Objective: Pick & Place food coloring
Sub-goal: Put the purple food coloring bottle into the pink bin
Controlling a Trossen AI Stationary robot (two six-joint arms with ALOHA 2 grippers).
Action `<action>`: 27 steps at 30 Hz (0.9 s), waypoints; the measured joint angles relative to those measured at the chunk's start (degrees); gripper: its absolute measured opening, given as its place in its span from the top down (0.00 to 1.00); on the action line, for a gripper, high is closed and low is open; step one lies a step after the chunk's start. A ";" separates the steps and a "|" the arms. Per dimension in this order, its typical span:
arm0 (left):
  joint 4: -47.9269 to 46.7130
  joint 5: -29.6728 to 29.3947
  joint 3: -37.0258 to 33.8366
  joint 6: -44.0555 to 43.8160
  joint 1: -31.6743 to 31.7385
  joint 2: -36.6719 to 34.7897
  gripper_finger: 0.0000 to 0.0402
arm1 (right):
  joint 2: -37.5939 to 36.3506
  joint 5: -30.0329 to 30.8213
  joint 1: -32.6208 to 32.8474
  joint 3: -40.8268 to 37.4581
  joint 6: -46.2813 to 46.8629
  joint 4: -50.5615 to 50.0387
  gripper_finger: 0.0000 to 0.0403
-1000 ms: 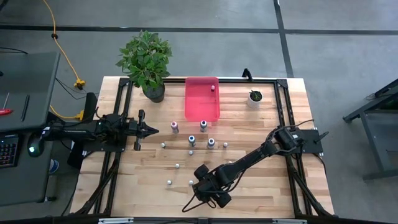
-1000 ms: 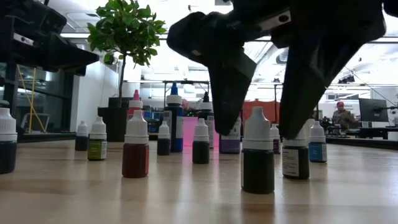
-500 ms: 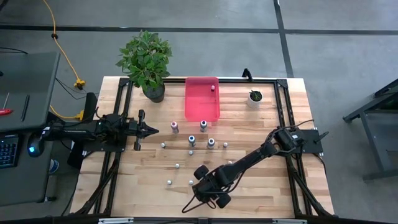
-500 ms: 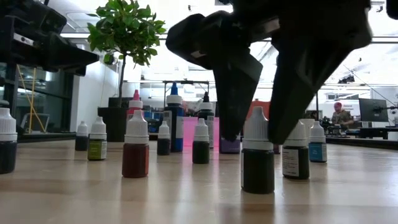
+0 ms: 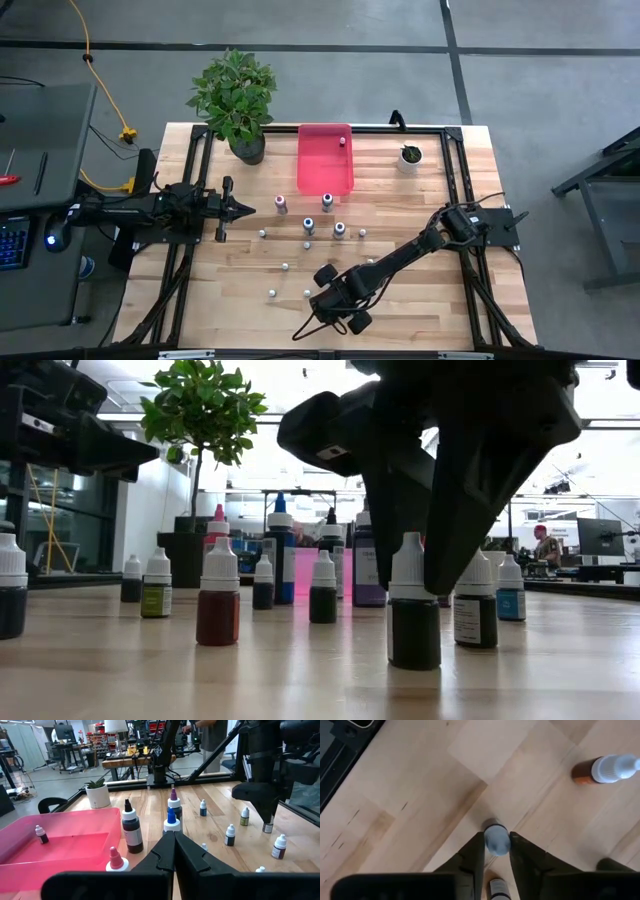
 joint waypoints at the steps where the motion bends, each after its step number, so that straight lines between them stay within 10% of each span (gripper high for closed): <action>1: 0.01 0.00 0.00 0.02 0.01 0.01 1.00 | 0.00 0.00 0.00 0.00 0.08 -0.01 0.82; 27: 0.01 0.00 0.00 0.01 0.00 0.01 1.00 | -0.04 0.01 -2.39 18.97 9.57 -18.91 0.86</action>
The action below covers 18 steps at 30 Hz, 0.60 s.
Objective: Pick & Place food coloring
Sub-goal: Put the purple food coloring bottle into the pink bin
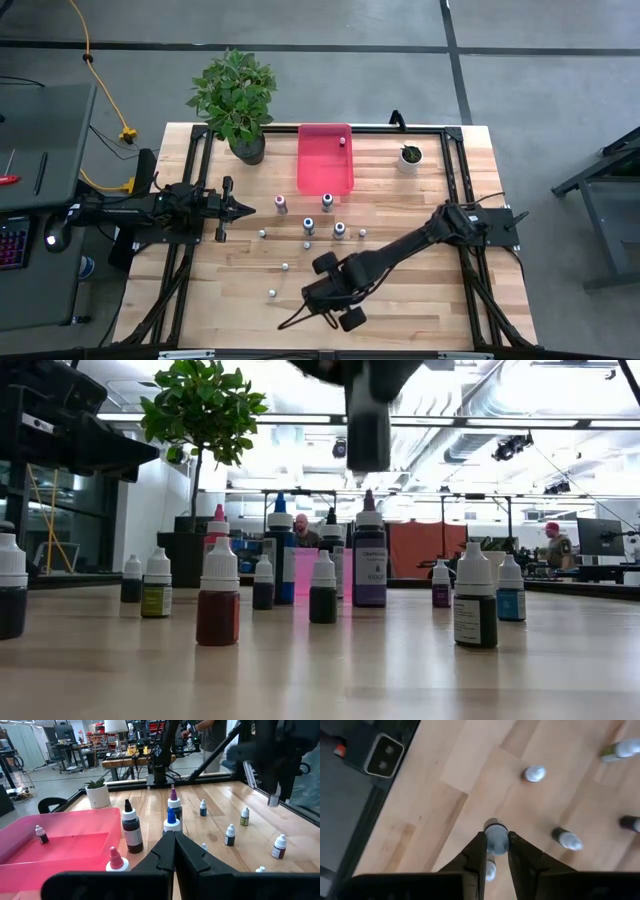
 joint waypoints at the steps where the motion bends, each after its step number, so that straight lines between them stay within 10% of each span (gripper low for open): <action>1: -0.01 0.00 -0.01 0.00 0.00 0.00 1.00 | 0.00 -0.01 -0.30 1.47 0.79 -1.42 0.86; 18: 0.00 0.00 0.00 -0.01 0.01 0.00 1.00 | -3.36 8.92 -9.86 11.13 8.58 -14.39 0.86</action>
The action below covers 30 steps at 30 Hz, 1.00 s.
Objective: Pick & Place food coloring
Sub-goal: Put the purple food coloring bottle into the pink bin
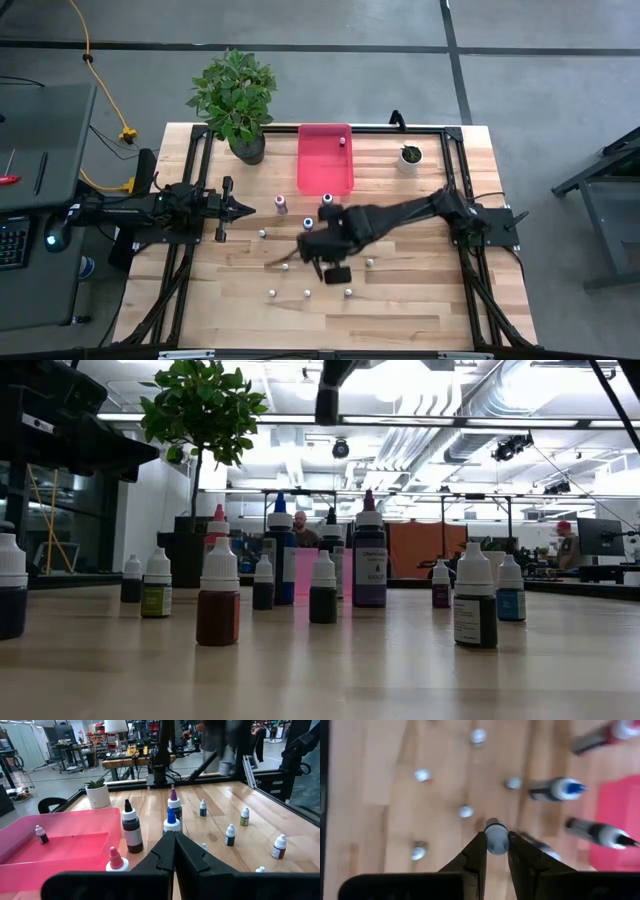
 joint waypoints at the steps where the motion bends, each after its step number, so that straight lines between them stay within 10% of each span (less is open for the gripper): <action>1: 0.00 0.00 0.00 0.02 -0.01 0.00 1.00 | -0.58 0.09 -0.74 -0.28 0.49 -0.06 0.86; 30: 0.00 0.00 0.02 0.00 -0.02 0.00 1.00 | -3.61 -2.90 -33.83 -0.41 7.14 11.82 0.86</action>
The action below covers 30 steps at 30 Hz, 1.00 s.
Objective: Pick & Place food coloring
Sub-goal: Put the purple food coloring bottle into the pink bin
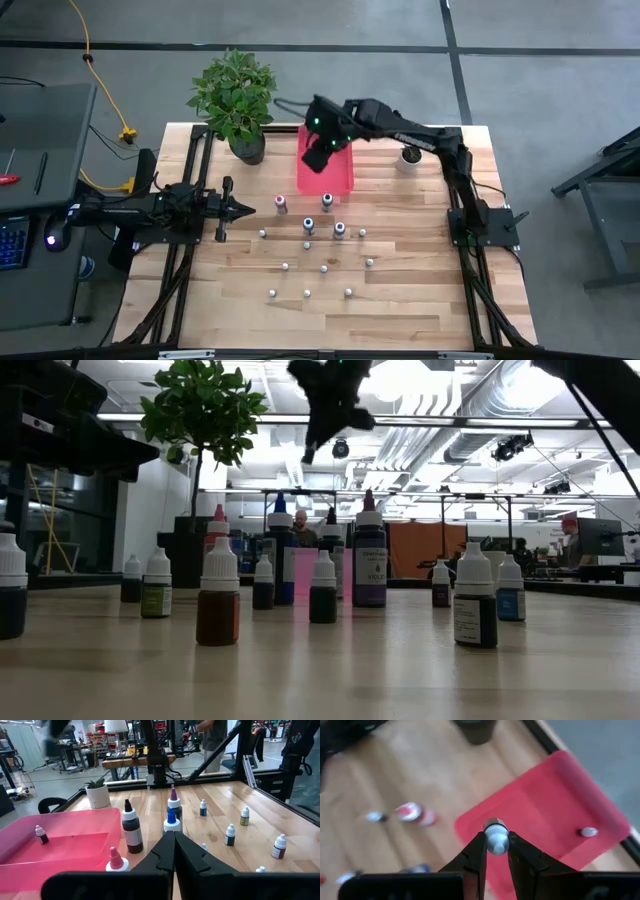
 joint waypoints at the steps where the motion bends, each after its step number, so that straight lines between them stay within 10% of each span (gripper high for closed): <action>1: 0.00 0.00 -0.02 0.00 0.00 -0.02 1.00 | 0.49 0.51 -1.05 0.00 -0.18 0.04 0.86; 30: 0.00 0.00 -0.02 0.00 -0.01 0.00 1.00 | 16.11 -4.48 -17.23 -0.02 -5.54 1.87 0.86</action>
